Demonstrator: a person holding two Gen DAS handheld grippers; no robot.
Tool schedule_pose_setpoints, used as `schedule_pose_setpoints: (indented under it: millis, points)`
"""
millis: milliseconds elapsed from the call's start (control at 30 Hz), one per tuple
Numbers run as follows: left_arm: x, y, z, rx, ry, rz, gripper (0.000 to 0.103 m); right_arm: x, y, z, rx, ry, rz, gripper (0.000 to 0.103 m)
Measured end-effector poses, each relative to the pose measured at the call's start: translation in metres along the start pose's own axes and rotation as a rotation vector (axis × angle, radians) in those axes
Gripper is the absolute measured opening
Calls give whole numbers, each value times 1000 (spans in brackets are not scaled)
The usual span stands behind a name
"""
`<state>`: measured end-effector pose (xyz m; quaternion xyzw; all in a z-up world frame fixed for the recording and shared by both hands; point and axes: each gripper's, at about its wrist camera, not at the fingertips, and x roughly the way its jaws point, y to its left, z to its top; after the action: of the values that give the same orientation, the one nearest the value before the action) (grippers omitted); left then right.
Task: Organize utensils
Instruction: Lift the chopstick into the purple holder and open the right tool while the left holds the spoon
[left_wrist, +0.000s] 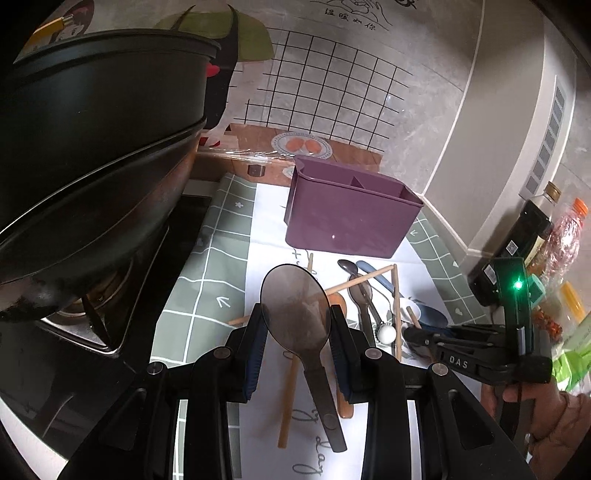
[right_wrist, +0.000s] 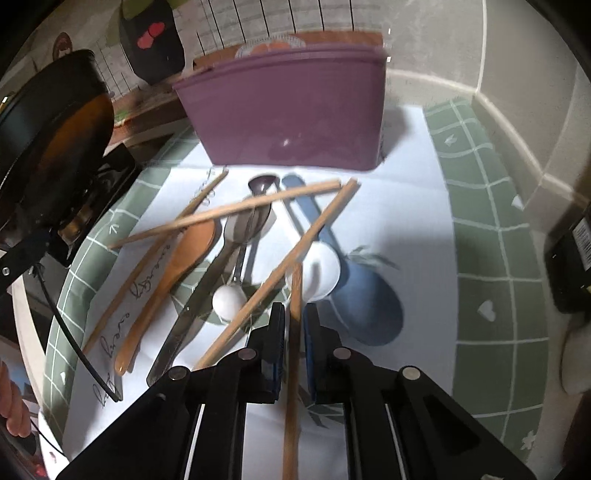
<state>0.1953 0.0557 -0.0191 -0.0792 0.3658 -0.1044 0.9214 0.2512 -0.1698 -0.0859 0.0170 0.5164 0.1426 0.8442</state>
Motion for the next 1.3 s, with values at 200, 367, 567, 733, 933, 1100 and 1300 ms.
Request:
schedule_pose_setpoints:
  millis: [200, 367, 567, 733, 933, 1100, 1300]
  points:
    - [-9, 6, 0, -19, -9, -17, 34, -5, 6, 3, -44, -11, -53, 5]
    - [-12, 0, 6, 4, -26, -16, 34, -26, 12, 7, -68, -55, -51, 4]
    - [-31, -22, 25, 79, -82, -6, 34, -53, 16, 18, -93, -123, -43, 4]
    - [-51, -37, 47, 106, -142, -20, 34, -92, 19, 35, -111, -205, -12, 4]
    - [-67, -60, 90, 155, -200, -23, 34, -129, 28, 58, -152, -298, -31, 4]
    - [-81, -83, 140, 208, -283, -2, 34, -165, 34, 92, -152, -441, -37, 4]
    - [-82, -95, 192, 216, -341, 33, 34, -211, 41, 148, -187, -640, -57, 4]
